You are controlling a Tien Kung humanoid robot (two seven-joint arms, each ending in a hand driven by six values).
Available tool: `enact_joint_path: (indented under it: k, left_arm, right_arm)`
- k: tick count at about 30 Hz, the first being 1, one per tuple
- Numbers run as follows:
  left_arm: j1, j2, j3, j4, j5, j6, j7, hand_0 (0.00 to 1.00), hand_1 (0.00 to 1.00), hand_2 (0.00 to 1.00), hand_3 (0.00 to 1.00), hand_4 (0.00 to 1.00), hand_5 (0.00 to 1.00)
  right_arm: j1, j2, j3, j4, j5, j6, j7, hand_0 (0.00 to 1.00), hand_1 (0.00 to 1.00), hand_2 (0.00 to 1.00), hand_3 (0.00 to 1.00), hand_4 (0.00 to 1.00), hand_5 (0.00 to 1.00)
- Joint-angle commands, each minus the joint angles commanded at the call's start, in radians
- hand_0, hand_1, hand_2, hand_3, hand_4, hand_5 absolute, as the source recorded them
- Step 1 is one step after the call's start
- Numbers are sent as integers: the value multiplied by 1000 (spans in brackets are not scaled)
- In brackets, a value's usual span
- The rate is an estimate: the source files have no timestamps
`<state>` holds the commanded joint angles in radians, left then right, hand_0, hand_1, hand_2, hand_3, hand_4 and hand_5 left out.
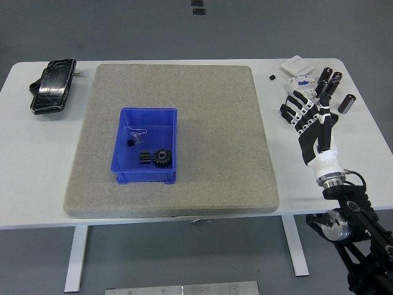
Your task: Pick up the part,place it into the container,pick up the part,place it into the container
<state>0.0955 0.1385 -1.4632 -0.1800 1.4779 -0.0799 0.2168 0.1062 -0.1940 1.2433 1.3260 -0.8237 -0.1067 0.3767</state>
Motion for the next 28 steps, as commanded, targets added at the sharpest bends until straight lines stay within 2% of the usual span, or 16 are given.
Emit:
enact_joint_path:
  k: [13,28]
  left_arm:
    - [-34,23,60,0,29,-18,-11,668,645,613,615,684,565]
    - [-38,31,57,0,33,-20,-18,667,644,613,614,684,564]
  right_arm:
    - [2,2,65,19,-25,-14,0,846,771,847,822,998,998]
    - [-8,3,84,25,-22,-21,0,843,767,845,818,998,998]
